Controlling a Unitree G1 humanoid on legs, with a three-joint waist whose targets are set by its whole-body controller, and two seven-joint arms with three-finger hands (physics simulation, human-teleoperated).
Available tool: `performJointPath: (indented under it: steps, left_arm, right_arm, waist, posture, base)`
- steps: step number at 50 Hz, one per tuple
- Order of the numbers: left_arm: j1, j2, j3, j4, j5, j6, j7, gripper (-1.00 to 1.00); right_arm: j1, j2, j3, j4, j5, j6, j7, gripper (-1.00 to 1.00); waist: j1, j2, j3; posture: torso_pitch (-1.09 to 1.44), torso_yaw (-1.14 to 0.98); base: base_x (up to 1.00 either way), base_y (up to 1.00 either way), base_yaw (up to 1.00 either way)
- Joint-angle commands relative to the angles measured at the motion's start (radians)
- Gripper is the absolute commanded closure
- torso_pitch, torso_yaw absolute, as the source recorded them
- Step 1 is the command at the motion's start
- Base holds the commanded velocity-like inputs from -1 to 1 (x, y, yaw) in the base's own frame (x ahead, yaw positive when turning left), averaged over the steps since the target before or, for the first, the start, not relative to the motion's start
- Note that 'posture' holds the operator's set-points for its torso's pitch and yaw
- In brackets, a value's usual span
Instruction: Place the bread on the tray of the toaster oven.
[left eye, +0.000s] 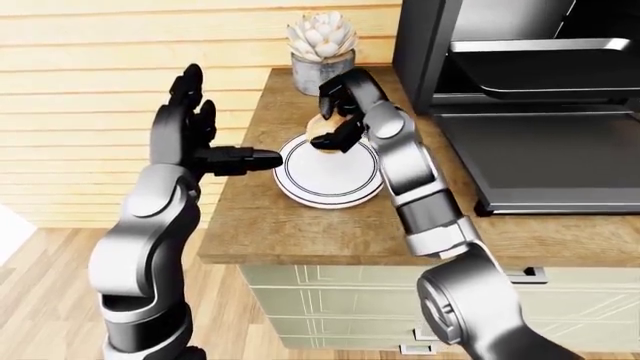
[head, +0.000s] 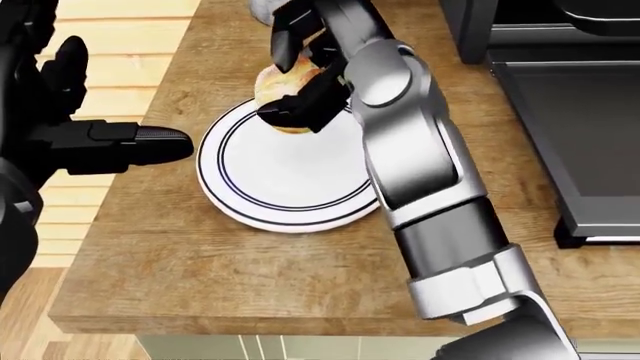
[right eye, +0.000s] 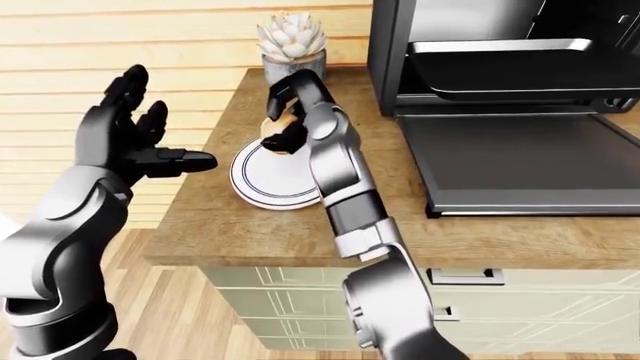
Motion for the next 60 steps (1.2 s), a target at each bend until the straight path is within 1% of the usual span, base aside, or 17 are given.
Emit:
performJointPath:
  steps: [1,8,12,18,20,23,27,30,34,38,44,52,60]
  left_arm:
    - [-0.031,0.01,0.009,-0.034,0.001,-0.027,0.002,-1.0]
    - [-0.031,0.01,0.01,-0.03,-0.002,-0.031,0.002,-1.0]
    - [-0.034,0.012,0.012,-0.033,-0.004,-0.025,0.003,-1.0]
    - [-0.035,0.013,0.01,-0.029,-0.003,-0.026,0.003,-1.0]
    - [-0.039,0.014,0.012,-0.032,-0.005,-0.019,0.003,-1.0]
    - [-0.037,0.015,0.012,-0.015,-0.002,-0.038,-0.001,-1.0]
    - [-0.04,0.019,0.018,-0.028,-0.008,-0.021,0.003,-1.0]
    - [-0.039,0.02,0.019,-0.031,-0.011,-0.021,0.005,-1.0]
    - [-0.04,0.02,0.019,-0.033,-0.014,-0.019,0.007,-1.0]
    - [-0.041,0.021,0.02,-0.04,-0.018,-0.012,0.01,-1.0]
    - [-0.042,0.024,0.021,-0.038,-0.021,-0.014,0.012,-1.0]
    - [-0.043,0.027,0.022,-0.04,-0.025,-0.01,0.015,-1.0]
    - [-0.036,0.025,0.019,-0.027,-0.02,-0.028,0.011,-1.0]
  right_arm:
    - [-0.05,-0.013,-0.007,-0.045,0.003,0.005,-0.004,1.0]
    - [-0.12,-0.054,-0.029,-0.035,0.033,0.06,-0.001,1.0]
    - [-0.155,-0.082,-0.03,-0.034,0.037,0.081,0.016,1.0]
    - [-0.22,-0.14,-0.049,0.009,0.045,0.086,0.044,1.0]
    - [-0.252,-0.164,-0.065,0.028,0.055,0.097,0.05,1.0]
    - [-0.291,-0.196,-0.07,0.048,0.058,0.112,0.059,1.0]
    - [-0.327,-0.23,-0.093,0.084,0.086,0.117,0.057,1.0]
    - [-0.348,-0.256,-0.1,0.095,0.102,0.128,0.056,1.0]
    - [-0.385,-0.296,-0.094,0.11,0.096,0.145,0.072,1.0]
    - [-0.449,-0.346,-0.103,0.169,0.087,0.144,0.086,1.0]
    - [-0.511,-0.403,-0.115,0.25,0.077,0.128,0.095,1.0]
    - [-0.525,-0.463,-0.118,0.247,0.042,0.146,0.127,1.0]
    - [-0.517,-0.532,-0.136,0.223,0.008,0.156,0.157,1.0]
  waist:
    - [0.0,0.005,-0.03]
    - [0.0,0.004,-0.028]
    - [0.0,0.004,-0.027]
    - [0.0,0.002,-0.024]
    - [-0.001,0.002,-0.024]
    - [0.0,0.0,-0.023]
    - [0.0,0.0,-0.022]
    - [0.0,-0.001,-0.02]
    - [0.0,-0.003,-0.019]
    - [0.0,-0.003,-0.018]
    - [0.0,-0.004,-0.013]
    - [0.001,-0.008,-0.011]
    - [0.003,-0.01,-0.009]
  posture:
    - [0.0,0.0]
    - [0.0,0.0]
    - [0.0,0.0]
    - [0.0,0.0]
    - [0.0,0.0]
    - [0.0,0.0]
    - [0.0,0.0]
    - [0.0,0.0]
    - [0.0,0.0]
    - [0.0,0.0]
    - [0.0,0.0]
    - [0.0,0.0]
    - [0.0,0.0]
  base:
    - [0.0,0.0,0.0]
    - [0.0,0.0,0.0]
    - [0.0,0.0,0.0]
    - [0.0,0.0,0.0]
    - [0.0,0.0,0.0]
    - [0.0,0.0,0.0]
    - [0.0,0.0,0.0]
    - [0.0,0.0,0.0]
    - [0.0,0.0,0.0]
    - [0.0,0.0,0.0]
    - [0.0,0.0,0.0]
    - [0.0,0.0,0.0]
    - [0.0,0.0,0.0]
